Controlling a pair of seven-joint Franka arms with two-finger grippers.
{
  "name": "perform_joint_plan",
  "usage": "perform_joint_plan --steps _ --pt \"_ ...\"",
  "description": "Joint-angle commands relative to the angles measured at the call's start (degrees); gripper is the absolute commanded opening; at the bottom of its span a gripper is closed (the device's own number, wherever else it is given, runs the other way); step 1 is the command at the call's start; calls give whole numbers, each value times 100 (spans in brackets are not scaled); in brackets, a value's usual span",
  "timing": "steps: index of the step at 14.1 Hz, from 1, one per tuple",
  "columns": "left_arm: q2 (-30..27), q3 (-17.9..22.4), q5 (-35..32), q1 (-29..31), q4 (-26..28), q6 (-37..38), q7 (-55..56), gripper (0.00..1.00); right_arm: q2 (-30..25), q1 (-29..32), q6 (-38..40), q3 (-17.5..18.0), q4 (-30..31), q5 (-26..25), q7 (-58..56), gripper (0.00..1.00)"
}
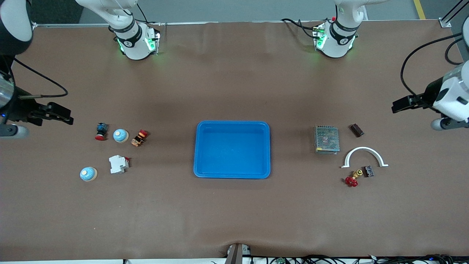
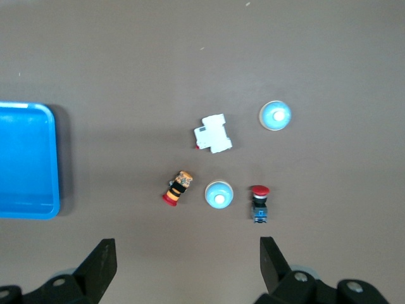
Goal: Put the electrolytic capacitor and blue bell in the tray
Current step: 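Reach the right gripper toward a blue bell while the left gripper reaches a capacitor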
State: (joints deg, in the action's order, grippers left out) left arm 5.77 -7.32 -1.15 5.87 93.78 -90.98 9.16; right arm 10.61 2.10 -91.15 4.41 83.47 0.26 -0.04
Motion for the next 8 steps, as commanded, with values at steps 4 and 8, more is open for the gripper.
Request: perform_joint_plan --steps 4,8 --pt "-207 -6 -104 2 1316 -1077 279 100 380 -315 -17 -2 -103 -280 21 100" --pt "-225 -33 -105 177 1914 -1649 596 100 486 -289 -44 -2 -129 -272 30 100"
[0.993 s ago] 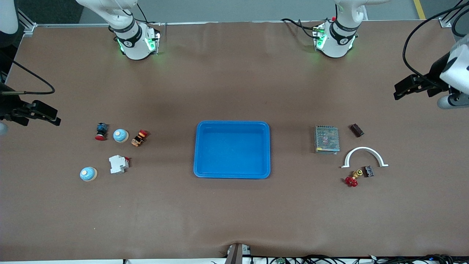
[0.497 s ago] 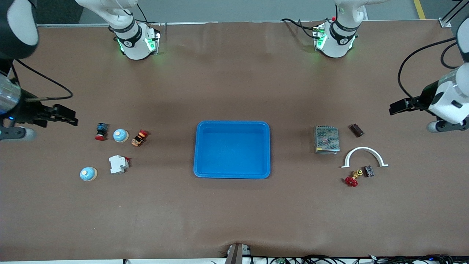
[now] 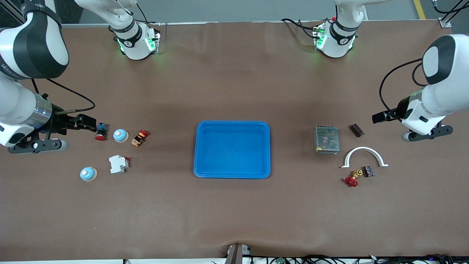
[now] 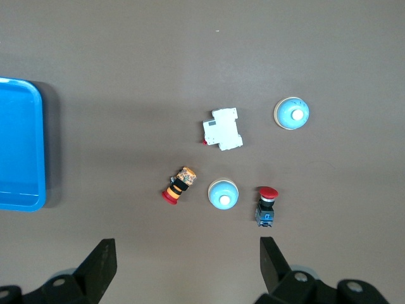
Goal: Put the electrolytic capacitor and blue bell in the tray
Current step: 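Reach the right gripper toward a blue bell while the left gripper reaches a capacitor, then grasp the black capacitor with the left gripper while the right gripper lowers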
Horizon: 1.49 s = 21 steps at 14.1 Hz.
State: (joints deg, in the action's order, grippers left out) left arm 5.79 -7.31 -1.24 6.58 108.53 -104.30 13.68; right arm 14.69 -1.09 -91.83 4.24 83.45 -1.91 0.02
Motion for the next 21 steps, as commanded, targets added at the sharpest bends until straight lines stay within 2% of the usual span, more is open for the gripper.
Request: perform_joint_plan --steps 1,12,16,19,21 --pt "-227 -34 -96 107 615 -502 231 100 86 12 25 16 -127 -64 24 100" --pt "-157 -25 -96 124 2171 -2250 1040 100 525 3 263 24 -74 15 -106 100" --pt "62 -25 -96 221 2471 -2919 1031 100 605 100 -71 -19 -48 -134 -2353 100" --pt "282 -25 -174 405 2682 -3534 1031 100 623 205 -623 -19 171 -608 -3540 100" --pt "449 -25 -289 493 2752 -3807 1031 92 675 476 -1071 -19 356 -618 -4453 100"
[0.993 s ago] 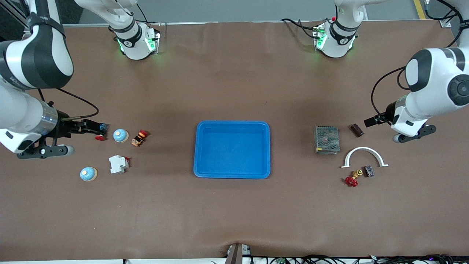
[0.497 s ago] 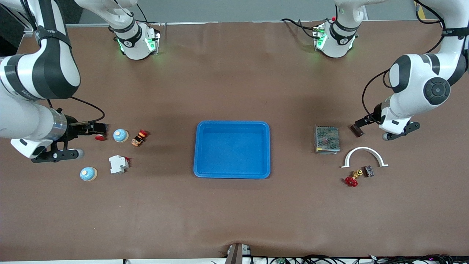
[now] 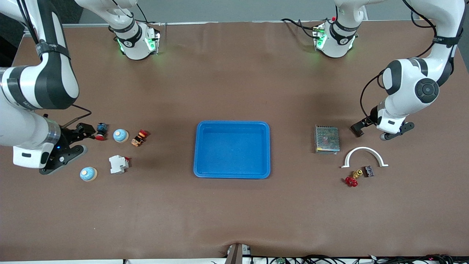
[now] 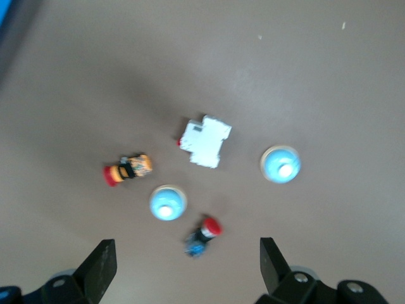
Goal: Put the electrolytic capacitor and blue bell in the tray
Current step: 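Grasp the black capacitor with the left gripper while the right gripper lowers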
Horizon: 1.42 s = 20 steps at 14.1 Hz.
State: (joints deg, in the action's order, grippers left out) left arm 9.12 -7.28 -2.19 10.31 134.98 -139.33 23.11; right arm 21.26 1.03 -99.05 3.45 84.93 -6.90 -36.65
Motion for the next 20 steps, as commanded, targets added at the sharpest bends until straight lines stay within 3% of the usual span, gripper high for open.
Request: perform_joint_plan --steps 1,4,8,12,14,16,20 --pt "177 -28 -203 172 159 -436 89 90 80 405 -622 59 304 -119 -1243 100" --pt "449 -19 -203 208 230 -814 89 88 281 748 -1422 68 611 -110 -2317 100" --pt "731 -19 -203 278 300 -1289 89 82 773 1048 -1871 76 647 -57 -3031 100" --pt "837 -28 -203 305 309 -1369 89 49 1099 1110 -2277 68 762 -57 -3102 100" --pt "863 -28 -203 305 309 -1369 106 19 1222 1101 -2452 68 753 -66 -3102 100" --pt "846 -28 -203 305 309 -1369 106 0 1380 1110 -2619 68 753 -66 -3102 100" --pt "363 -89 -203 270 213 -1072 115 0 1591 1136 -2778 68 718 -66 -3102 100"
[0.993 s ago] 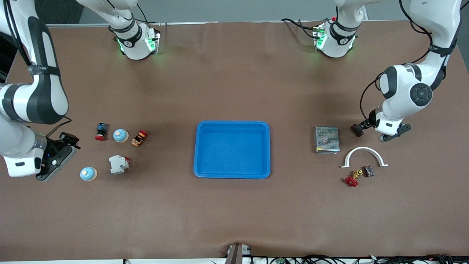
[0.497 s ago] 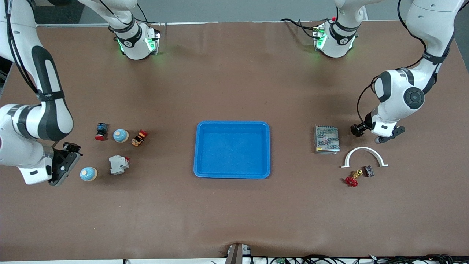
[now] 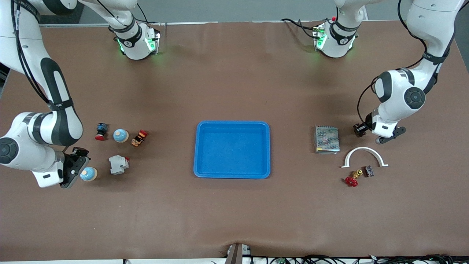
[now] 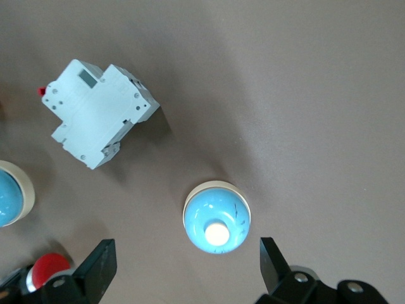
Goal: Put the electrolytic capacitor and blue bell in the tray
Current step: 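Grasp the black capacitor with the left gripper while the right gripper lowers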
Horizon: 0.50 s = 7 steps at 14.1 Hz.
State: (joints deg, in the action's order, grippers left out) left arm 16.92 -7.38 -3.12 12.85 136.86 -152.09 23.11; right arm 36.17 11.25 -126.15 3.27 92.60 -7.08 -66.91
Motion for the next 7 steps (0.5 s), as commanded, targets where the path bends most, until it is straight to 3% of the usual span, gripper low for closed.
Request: perform_joint_plan --steps 1,7 --pt "-522 -96 -110 -2 -54 354 124 0 179 114 -137 86 -75 -48 -77 100" --pt "-813 -491 -110 7 -195 654 141 0 372 211 -314 86 -110 -57 -77 100"
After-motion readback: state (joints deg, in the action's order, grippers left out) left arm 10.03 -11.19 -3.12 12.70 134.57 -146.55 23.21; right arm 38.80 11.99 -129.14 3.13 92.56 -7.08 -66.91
